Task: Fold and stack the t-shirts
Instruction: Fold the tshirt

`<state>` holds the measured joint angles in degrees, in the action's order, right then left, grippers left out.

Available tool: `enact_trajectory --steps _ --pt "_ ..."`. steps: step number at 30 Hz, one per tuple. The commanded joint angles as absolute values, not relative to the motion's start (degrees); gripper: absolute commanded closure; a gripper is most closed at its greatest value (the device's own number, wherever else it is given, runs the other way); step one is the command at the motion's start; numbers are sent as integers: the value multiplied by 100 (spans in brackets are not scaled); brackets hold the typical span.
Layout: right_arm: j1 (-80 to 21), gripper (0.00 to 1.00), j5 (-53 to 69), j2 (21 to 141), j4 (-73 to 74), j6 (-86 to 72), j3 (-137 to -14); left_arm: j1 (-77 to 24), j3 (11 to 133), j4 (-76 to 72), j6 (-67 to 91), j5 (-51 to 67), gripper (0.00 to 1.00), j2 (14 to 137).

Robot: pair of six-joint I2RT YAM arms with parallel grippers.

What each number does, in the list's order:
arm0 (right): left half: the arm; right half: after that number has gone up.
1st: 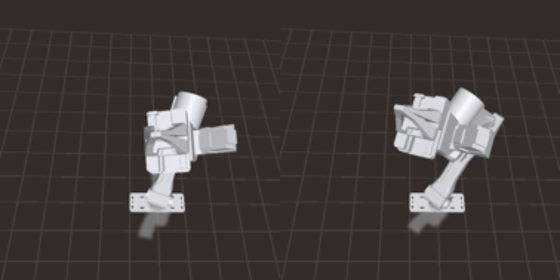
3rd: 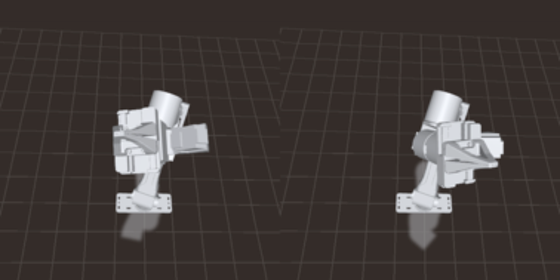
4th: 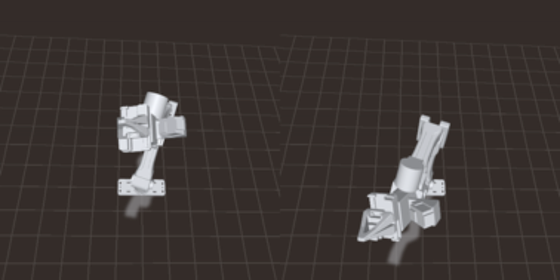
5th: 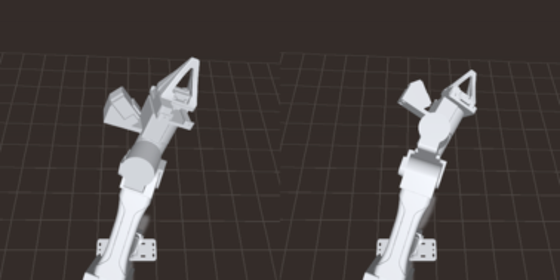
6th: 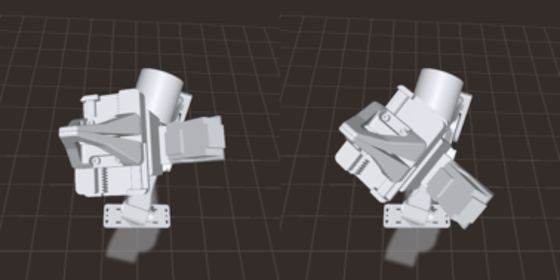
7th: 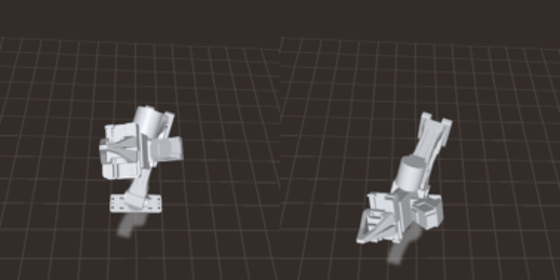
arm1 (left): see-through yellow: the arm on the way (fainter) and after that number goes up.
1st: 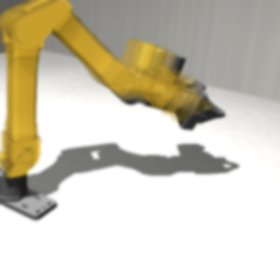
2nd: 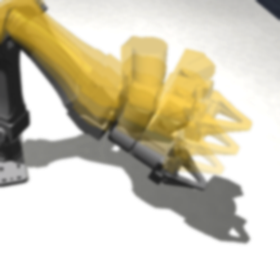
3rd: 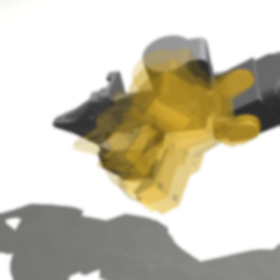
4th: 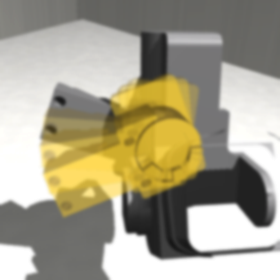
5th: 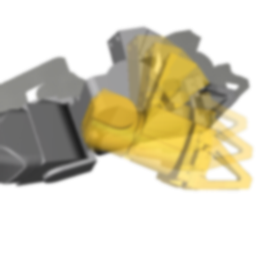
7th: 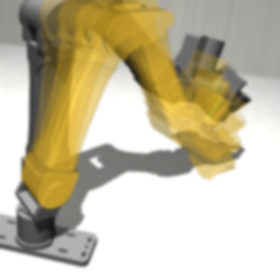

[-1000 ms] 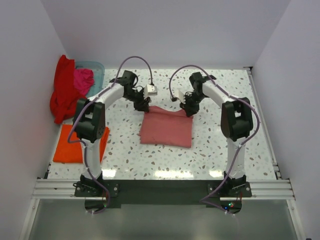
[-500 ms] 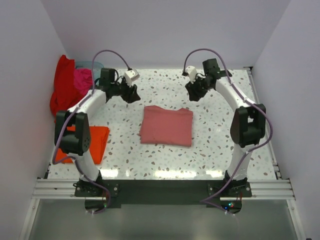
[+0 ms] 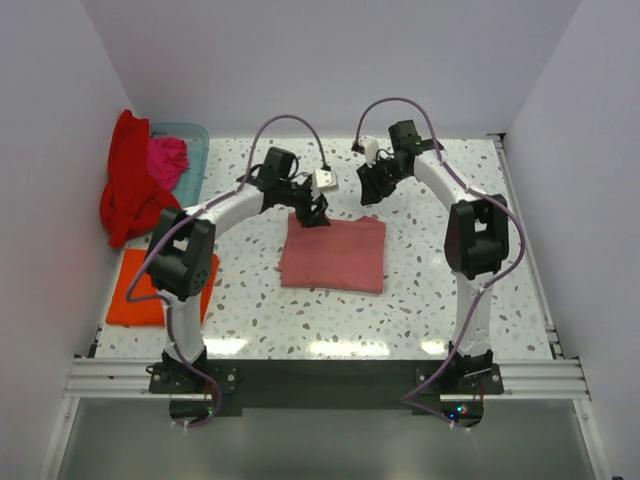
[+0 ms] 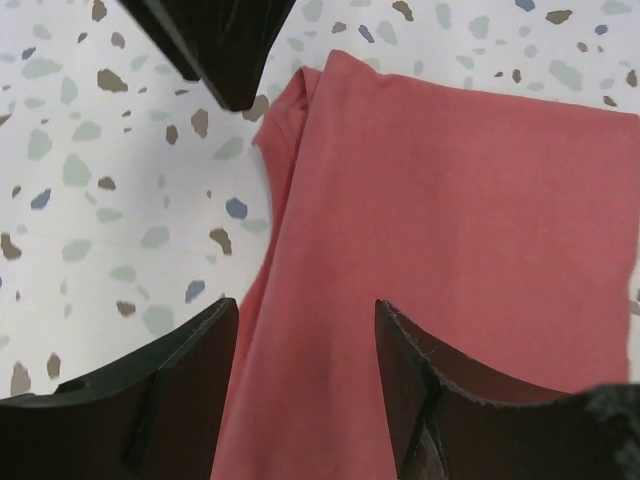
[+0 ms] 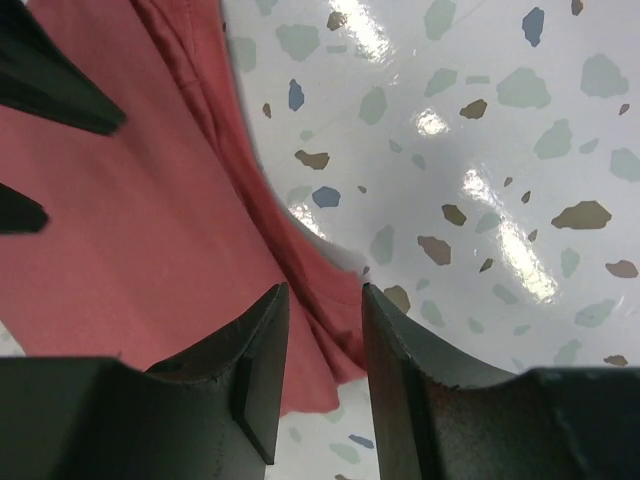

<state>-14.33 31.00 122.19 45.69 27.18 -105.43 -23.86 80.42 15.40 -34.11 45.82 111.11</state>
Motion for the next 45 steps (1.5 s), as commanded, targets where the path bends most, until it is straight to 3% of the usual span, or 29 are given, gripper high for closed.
enact_trajectory --steps 1,9,17,22,26,31,39,45 --pt "-1424 61 3489 12427 4579 2461 -10995 -2522 8744 1538 -4034 4377 38 11741" --pt "-1433 61 3576 12788 4411 2346 -11004 -2733 10020 3074 -5219 4473 42 12893" --pt "-1783 66 3867 12306 4491 2504 -9503 -2971 8325 3332 -5897 4544 53 11894" --pt "-2003 67 4165 11383 4491 2610 -8193 -3146 7263 3200 -5687 4772 54 11076" --pt "-2039 67 4430 10733 4588 2558 -7735 -3278 6575 2884 -5388 4860 47 10188" --pt "-2030 71 4385 10625 4386 2487 -7830 -3322 6091 1944 -4729 4738 44 9721" --pt "-2039 75 4632 11188 4491 2356 -8428 -3410 6573 1942 -4658 4597 44 10370" --pt "-2030 77 4720 11399 4456 2197 -8552 -3437 6671 2118 -4737 4614 57 10705"
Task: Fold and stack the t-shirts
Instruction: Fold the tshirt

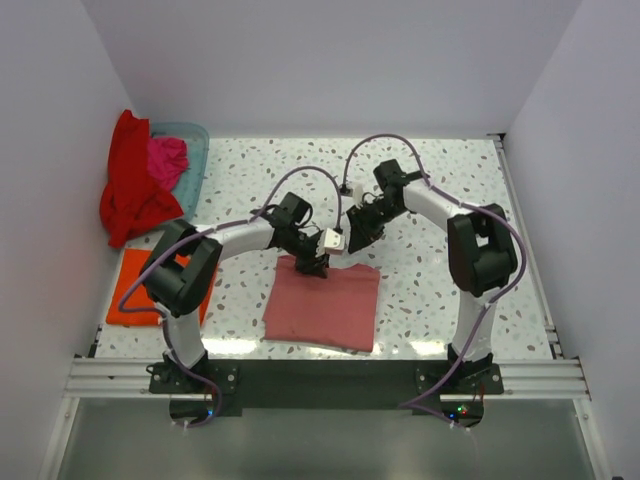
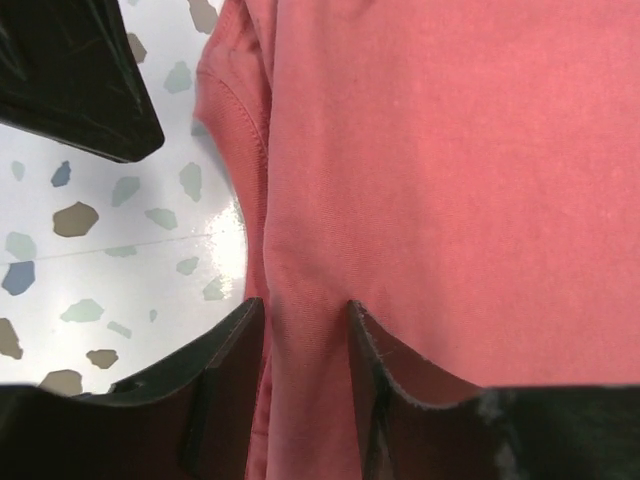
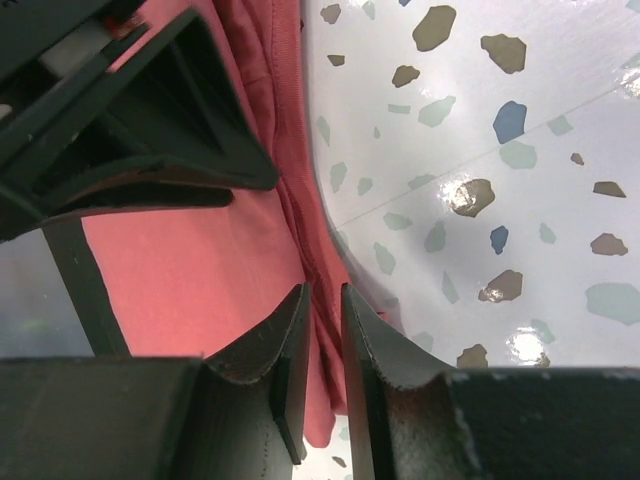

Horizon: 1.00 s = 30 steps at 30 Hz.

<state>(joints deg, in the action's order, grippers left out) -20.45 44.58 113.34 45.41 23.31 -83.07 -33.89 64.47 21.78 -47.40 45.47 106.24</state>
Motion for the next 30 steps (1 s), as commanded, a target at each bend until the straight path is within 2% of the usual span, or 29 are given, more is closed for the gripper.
enact_trajectory --steps 1,4,10,20,30 --pt "-2030 78 4728 11417 4439 2189 -8543 -3437 6671 2127 -4746 4623 68 10731" --pt "-2039 80 4824 11522 4377 2074 -8552 -3437 6443 1820 -4650 4562 85 10452" --pt "-2074 84 5194 11856 4280 1705 -8745 -3682 5609 994 -4684 4105 100 9477" --pt "-2346 85 5897 12199 4938 1994 -9140 -4569 3939 -272 -5466 2655 100 8394" --pt "-2593 87 5863 13059 5695 2750 -9501 -4693 3823 -466 -5450 2373 100 8069"
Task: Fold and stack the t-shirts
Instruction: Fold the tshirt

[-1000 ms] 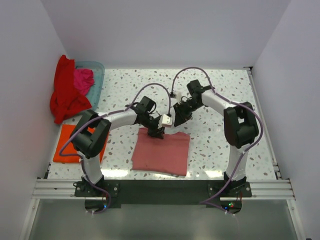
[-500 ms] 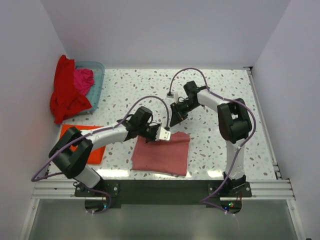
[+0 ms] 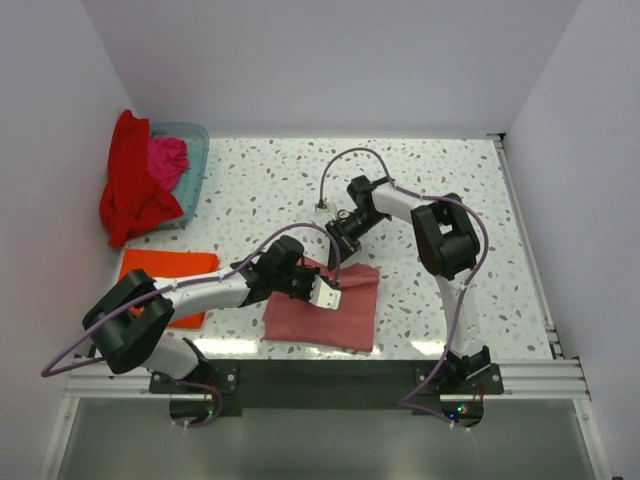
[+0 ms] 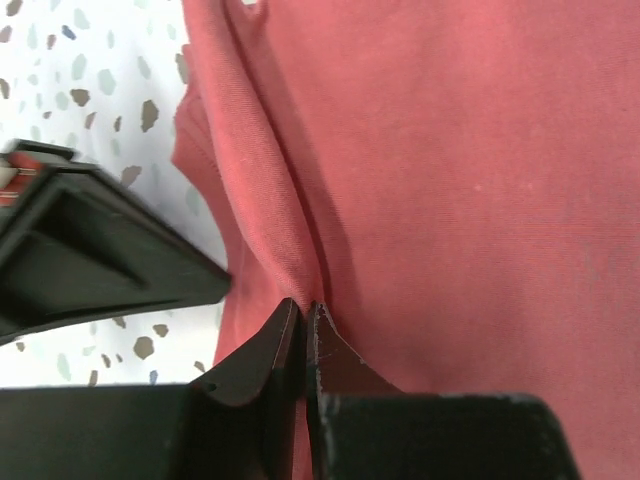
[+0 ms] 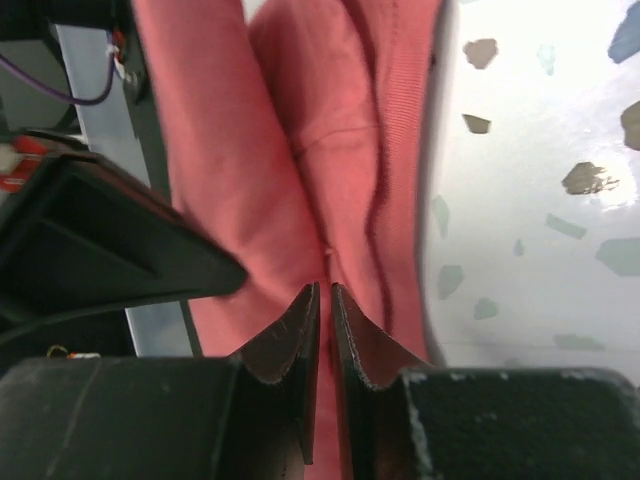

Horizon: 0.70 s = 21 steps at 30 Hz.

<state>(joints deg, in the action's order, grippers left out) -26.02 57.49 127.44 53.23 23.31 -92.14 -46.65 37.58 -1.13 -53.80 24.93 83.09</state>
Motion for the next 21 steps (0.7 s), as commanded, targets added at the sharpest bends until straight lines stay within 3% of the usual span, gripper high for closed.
enact_trajectory --steps 1,21 --pt "-2593 87 5810 13182 5791 2812 -9544 -4693 3832 -466 -5414 2373 100 8042" --pt "-2602 89 5643 13807 6152 3331 -9571 -4474 4377 -949 -5150 2215 100 8103"
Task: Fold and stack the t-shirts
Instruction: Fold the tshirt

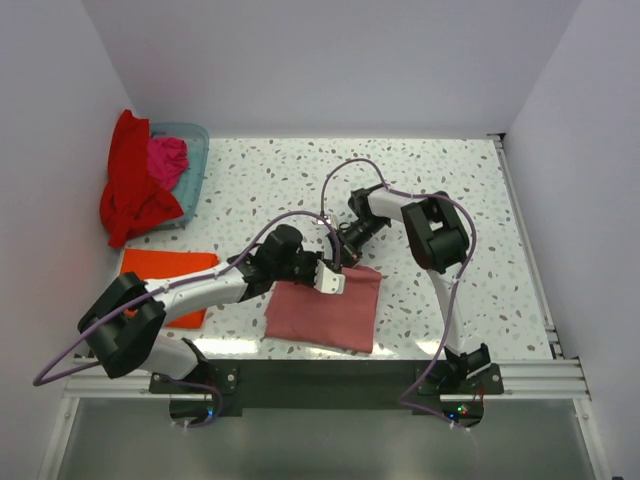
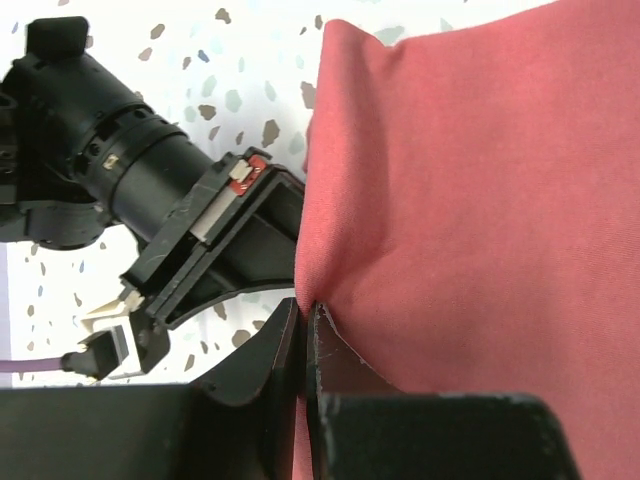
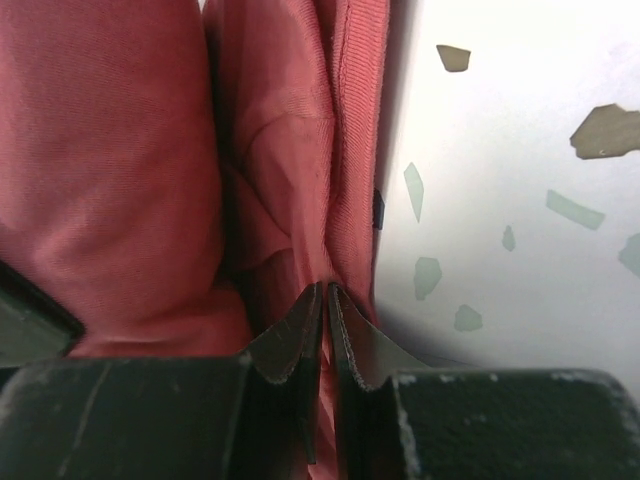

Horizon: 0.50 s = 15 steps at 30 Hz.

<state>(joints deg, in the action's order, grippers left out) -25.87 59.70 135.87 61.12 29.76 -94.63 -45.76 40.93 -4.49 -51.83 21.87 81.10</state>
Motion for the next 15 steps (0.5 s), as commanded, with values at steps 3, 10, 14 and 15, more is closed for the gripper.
enact_trajectory --steps 3,10,14,15 --pt "-2602 90 5651 13816 6161 3349 -9589 -4412 4438 -984 -5177 2250 100 8200" --pt "-2593 89 5643 13773 6152 3349 -9589 -4307 4439 -1212 -5282 2338 100 8393" --pt "-2593 84 5433 13667 6284 3331 -9747 -4298 4316 -1371 -5344 2241 90 8429" --pt "-2593 83 5353 13632 6389 3340 -9791 -4280 4281 -1458 -5318 2215 83 8394"
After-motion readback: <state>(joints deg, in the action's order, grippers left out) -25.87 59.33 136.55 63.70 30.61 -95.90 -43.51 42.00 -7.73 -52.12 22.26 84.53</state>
